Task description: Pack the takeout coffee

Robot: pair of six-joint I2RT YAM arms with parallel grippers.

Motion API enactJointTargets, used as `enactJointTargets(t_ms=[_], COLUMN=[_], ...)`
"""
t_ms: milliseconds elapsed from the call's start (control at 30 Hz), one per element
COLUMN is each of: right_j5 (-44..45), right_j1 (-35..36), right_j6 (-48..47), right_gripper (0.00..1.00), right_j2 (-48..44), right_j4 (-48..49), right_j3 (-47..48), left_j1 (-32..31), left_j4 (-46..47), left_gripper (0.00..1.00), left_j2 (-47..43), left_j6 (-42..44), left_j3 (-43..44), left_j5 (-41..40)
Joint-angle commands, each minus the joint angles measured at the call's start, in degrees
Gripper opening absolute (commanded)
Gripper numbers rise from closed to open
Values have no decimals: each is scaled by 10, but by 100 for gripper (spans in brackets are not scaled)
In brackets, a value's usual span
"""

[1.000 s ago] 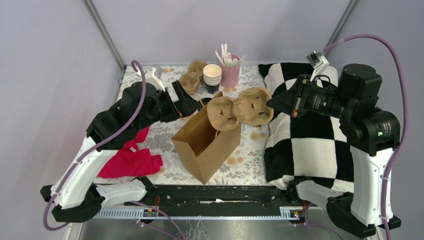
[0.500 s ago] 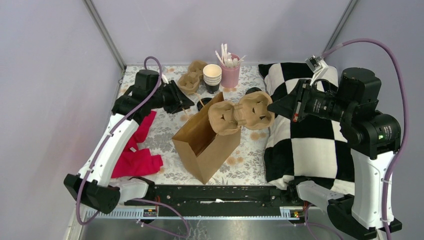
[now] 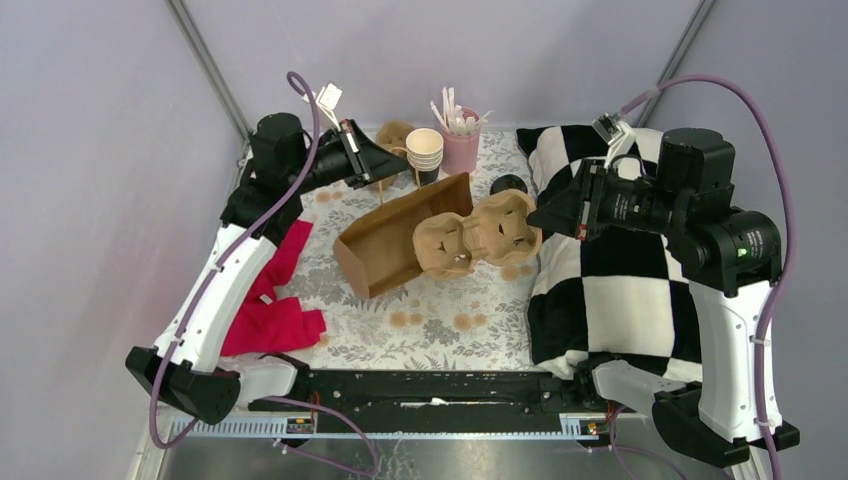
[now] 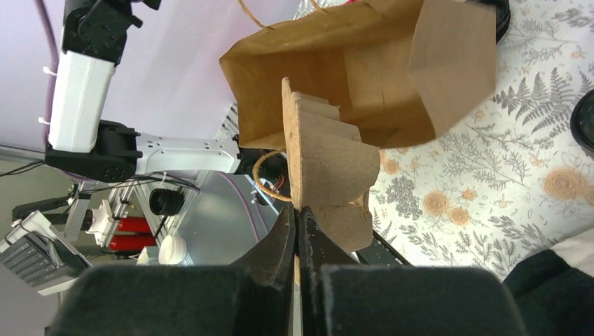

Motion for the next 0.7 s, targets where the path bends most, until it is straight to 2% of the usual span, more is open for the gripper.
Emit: enactJointTargets(t_ms=[0,233,433,667], right_j5=[-17,-4,2,-17], right_j1=[3,3,3,3], right_j6=[-6,36,28,35], right_gripper=[0,0,0,0], right_j2=[-20,-32,-8,-11], right_j4=[-13,9,-17,7], right_j3=[-30,-84,-70,-71], left_j1=[-31,-93,-106,-119], left_j4=[122,136,137,144], left_gripper=[0,0,0,0], left_j2=[-28,-49,-69,-81], left_j6=[-41,-58,-75,-85], left_j3=[-31,-98,-134,-157], left_j5=[36,15,14,5])
